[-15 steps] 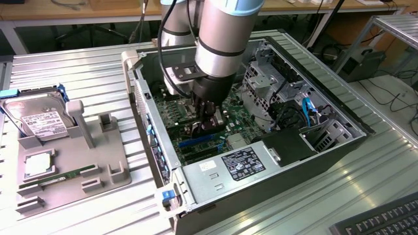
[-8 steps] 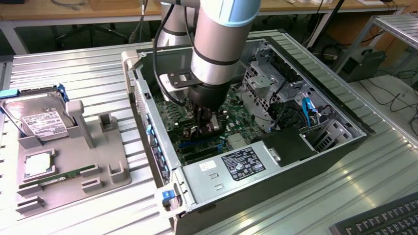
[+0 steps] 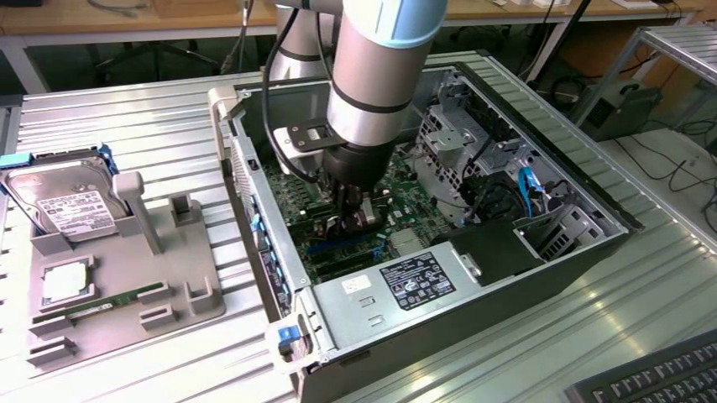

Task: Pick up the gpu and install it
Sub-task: 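Insert the gpu into the slot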

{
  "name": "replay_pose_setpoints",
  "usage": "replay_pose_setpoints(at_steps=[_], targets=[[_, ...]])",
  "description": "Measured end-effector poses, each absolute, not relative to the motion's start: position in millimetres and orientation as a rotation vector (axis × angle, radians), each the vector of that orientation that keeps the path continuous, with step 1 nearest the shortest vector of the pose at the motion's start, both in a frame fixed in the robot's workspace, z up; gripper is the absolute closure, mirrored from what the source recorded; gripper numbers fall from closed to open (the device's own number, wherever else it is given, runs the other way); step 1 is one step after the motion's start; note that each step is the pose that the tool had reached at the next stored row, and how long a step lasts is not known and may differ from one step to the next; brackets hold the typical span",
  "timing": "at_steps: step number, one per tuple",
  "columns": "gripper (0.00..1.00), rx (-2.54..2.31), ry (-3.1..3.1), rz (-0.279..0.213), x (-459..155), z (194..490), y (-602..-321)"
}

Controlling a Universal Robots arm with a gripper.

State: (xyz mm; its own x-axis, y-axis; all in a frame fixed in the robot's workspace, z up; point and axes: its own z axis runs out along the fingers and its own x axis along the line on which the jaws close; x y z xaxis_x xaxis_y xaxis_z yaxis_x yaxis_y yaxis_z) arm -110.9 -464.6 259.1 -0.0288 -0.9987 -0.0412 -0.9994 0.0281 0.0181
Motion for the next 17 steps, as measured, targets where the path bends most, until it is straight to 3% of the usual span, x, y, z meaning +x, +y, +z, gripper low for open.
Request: replay_pose_setpoints(at_steps=[17], targets=[[0.74,-2.180,2.244,0.073,-107.9,255.5,-464.7]])
